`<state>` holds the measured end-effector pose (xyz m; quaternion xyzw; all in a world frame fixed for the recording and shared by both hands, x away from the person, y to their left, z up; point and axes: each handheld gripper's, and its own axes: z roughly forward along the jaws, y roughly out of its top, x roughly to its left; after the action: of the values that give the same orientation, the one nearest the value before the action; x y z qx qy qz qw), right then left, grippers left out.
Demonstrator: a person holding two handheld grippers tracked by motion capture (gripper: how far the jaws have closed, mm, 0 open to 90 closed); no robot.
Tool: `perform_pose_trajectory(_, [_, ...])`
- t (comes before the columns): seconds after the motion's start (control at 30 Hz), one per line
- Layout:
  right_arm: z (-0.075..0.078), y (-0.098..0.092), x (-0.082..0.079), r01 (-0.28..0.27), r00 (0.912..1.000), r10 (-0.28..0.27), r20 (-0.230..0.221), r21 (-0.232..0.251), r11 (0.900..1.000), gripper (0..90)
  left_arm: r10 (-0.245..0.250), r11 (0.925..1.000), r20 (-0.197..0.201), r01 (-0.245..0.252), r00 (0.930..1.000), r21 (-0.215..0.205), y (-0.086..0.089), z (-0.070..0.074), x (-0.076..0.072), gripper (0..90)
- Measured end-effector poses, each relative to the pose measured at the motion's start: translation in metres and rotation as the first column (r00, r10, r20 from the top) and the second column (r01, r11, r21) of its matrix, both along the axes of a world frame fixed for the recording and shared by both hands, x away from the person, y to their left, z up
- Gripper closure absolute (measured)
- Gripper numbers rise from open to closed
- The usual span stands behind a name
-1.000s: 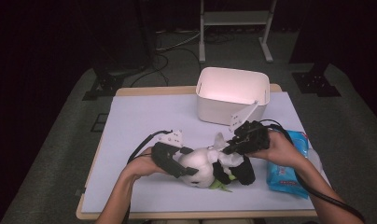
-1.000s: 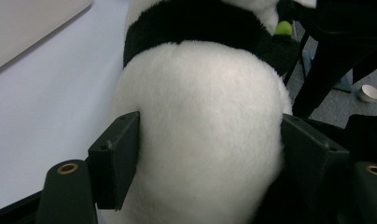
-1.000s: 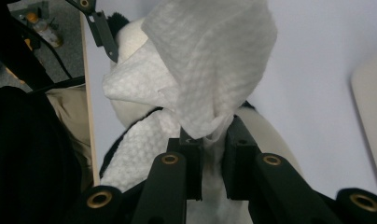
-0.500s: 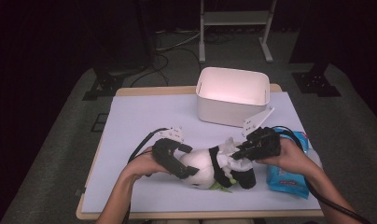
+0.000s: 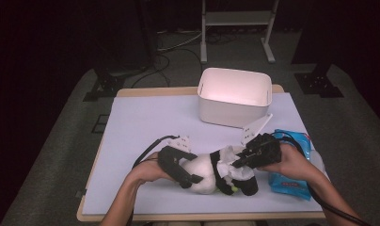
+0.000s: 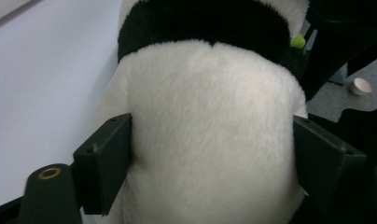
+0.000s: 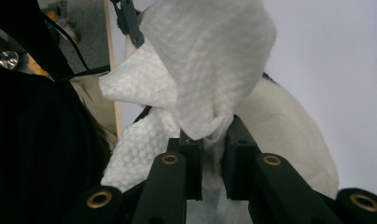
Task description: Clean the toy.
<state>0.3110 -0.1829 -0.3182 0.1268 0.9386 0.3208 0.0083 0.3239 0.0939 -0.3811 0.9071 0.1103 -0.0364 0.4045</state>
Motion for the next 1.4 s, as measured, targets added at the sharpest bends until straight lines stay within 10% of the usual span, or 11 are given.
perform_pose_trajectory(0.4, [0.004,0.012,0.021,0.030,0.9995,-0.030,0.009,0.010,1.000,79.2,0.005,0.9997,0.067,-0.003,0.9977,-0.026,-0.001,0.002,-0.005,32.1])
perform_pose_trajectory(0.93, [0.010,-0.025,0.028,0.149,0.9882,-0.149,0.034,0.005,0.989,76.9,-0.030,0.9993,0.172,0.026,0.9847,0.026,-0.034,0.023,0.013,34.9])
perform_pose_trajectory(1.4, [-0.007,-0.023,0.020,0.113,0.9936,-0.113,-0.006,0.017,0.993,78.3,-0.023,0.9987,0.048,0.025,0.9986,-0.045,-0.019,0.012,0.006,19.0])
